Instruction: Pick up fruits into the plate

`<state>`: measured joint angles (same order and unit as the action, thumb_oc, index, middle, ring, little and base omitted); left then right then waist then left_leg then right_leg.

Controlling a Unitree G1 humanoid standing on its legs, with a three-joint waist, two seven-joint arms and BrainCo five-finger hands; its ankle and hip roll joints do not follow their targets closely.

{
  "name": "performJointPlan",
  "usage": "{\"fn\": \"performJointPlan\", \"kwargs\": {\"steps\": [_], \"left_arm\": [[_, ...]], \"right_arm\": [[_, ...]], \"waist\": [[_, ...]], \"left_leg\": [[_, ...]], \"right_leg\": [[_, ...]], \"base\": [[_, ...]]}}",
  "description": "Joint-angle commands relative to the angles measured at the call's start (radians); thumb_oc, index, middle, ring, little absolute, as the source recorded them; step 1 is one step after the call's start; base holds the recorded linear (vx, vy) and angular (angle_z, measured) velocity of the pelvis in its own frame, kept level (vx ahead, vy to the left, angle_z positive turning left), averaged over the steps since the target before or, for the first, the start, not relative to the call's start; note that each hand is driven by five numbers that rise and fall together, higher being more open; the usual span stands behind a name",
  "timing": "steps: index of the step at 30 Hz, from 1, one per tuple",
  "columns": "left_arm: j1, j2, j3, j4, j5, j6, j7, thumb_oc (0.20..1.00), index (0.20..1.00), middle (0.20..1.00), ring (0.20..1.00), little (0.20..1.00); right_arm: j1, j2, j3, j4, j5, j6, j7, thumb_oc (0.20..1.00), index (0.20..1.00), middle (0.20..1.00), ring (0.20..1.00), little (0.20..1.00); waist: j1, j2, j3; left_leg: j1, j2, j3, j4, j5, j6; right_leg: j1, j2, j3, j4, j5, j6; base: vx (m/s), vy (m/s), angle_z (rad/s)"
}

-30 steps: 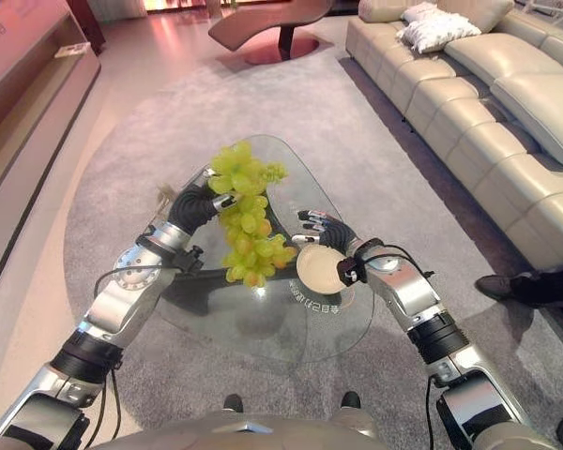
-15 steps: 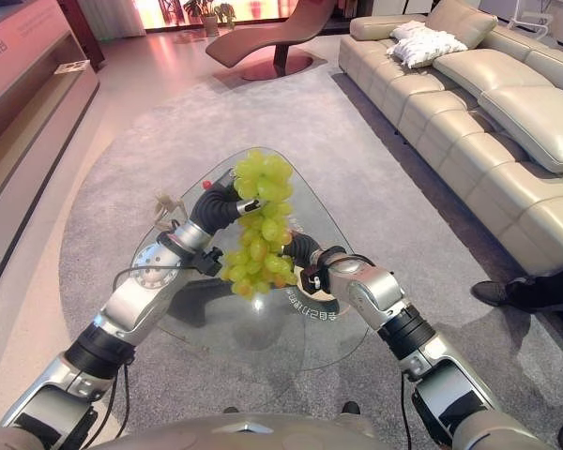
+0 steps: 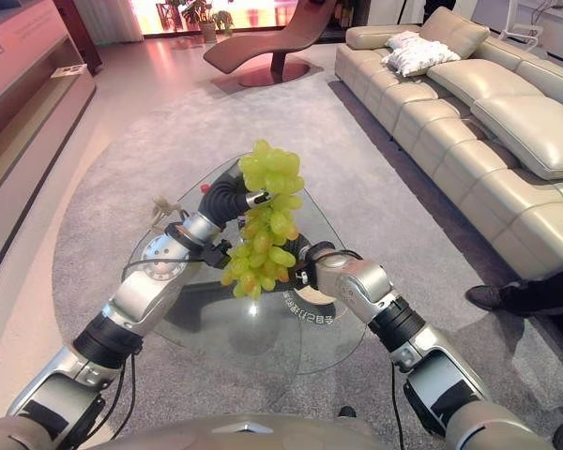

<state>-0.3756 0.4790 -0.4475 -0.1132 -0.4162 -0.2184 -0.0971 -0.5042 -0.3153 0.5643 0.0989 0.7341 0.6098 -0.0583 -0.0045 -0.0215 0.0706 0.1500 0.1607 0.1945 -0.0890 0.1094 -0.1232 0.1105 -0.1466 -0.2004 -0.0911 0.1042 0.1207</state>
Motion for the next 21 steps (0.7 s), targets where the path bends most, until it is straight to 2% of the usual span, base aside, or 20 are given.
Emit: {"fn": "performJointPlan", "kwargs": {"steps": [1, 8, 14, 21], "left_arm": [[-0.166, -0.033, -0.039, -0.042, -0.086, -0.05, 0.003, 0.2, 0.2, 0.2, 0.2, 0.2], [-0.159, -0.03, -0.019, -0.037, -0.085, -0.053, 0.025, 0.2, 0.2, 0.2, 0.2, 0.2], [-0.106, 0.021, 0.069, -0.06, -0.104, -0.049, 0.028, 0.2, 0.2, 0.2, 0.2, 0.2], [-0.008, 0.04, 0.19, -0.094, -0.098, -0.053, 0.034, 0.2, 0.2, 0.2, 0.2, 0.2]], "right_arm": [[-0.142, 0.06, 0.007, 0.005, 0.027, -0.05, 0.0, 1.0, 1.0, 1.0, 1.0, 1.0], [-0.141, 0.049, -0.023, 0.019, 0.045, -0.087, -0.048, 1.0, 1.0, 1.0, 1.0, 1.0], [-0.081, -0.026, -0.125, -0.032, -0.095, -0.195, -0.09, 1.0, 1.0, 1.0, 1.0, 1.0], [0.091, -0.072, -0.256, -0.17, -0.202, -0.29, -0.082, 1.0, 1.0, 1.0, 1.0, 1.0]], "waist": [[0.011, -0.008, -0.005], [0.013, -0.01, -0.007], [0.008, -0.003, -0.005], [-0.01, 0.011, 0.0]], "left_leg": [[0.003, 0.002, 0.027, 0.031, -0.109, 0.012], [0.006, 0.006, 0.029, 0.029, -0.109, 0.009], [0.002, 0.009, 0.03, 0.028, -0.105, 0.007], [-0.005, 0.004, 0.036, 0.022, -0.104, 0.009]], "right_leg": [[0.046, -0.032, -0.076, 0.054, -0.097, 0.012], [0.052, -0.033, -0.08, 0.05, -0.095, 0.013], [0.046, -0.036, -0.08, 0.051, -0.093, 0.016], [0.036, -0.043, -0.08, 0.045, -0.087, 0.022]], "base": [[0.0, 0.0, 0.0], [0.0, 0.0, 0.0], [-0.01, 0.012, 0.0], [-0.02, 0.042, -0.03]]}}
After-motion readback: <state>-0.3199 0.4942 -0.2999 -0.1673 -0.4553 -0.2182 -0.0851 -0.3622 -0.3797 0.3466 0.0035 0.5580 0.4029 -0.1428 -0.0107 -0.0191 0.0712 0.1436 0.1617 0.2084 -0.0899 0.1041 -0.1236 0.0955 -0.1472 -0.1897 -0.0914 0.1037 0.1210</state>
